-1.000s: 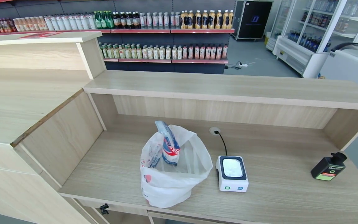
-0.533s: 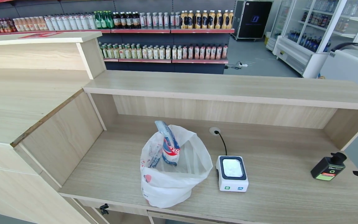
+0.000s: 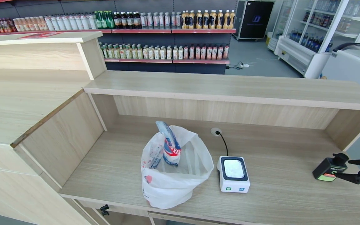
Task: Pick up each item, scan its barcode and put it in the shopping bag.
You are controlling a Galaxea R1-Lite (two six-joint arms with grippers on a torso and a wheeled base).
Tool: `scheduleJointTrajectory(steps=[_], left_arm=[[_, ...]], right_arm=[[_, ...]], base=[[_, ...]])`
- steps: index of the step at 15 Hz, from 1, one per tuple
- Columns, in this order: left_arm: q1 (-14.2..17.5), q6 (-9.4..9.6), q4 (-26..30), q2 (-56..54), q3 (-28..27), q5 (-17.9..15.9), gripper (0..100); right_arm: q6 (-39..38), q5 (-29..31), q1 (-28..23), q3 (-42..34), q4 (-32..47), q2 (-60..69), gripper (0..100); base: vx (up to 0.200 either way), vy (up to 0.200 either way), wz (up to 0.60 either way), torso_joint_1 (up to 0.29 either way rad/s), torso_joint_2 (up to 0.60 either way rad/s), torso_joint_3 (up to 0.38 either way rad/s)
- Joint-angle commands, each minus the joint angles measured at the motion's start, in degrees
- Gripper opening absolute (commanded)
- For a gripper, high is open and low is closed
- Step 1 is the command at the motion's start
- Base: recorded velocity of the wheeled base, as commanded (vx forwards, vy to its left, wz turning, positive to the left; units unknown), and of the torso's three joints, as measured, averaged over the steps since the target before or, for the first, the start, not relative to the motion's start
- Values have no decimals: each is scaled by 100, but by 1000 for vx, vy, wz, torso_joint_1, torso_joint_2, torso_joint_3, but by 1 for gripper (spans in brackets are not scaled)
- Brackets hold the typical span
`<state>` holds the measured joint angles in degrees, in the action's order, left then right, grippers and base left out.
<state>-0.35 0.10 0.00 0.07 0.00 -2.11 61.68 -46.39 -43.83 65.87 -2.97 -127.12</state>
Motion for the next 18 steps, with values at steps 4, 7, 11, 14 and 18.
scheduleJointTrajectory(steps=[4, 7, 11, 14, 18], left_arm=[[0, -1, 0, 1, 0, 0, 100], [0, -1, 0, 1, 0, 0, 100], [0, -1, 0, 1, 0, 0, 100], [0, -1, 0, 1, 0, 0, 100], [0, -1, 0, 1, 0, 0, 100]], right_arm=[[10, -2, 357, 199, -37, -278, 100], [10, -20, 515, 190, -177, -375, 100], [1, -81, 638, 207, -177, -445, 100], [1, -81, 691, 243, -186, -515, 100], [1, -160, 770, 225, -212, -506, 0]], base=[[0, 0, 0, 0, 0, 0], [0, 0, 0, 0, 0, 0], [0, 0, 0, 0, 0, 0], [0, 0, 0, 0, 0, 0], [0, 0, 0, 0, 0, 0]])
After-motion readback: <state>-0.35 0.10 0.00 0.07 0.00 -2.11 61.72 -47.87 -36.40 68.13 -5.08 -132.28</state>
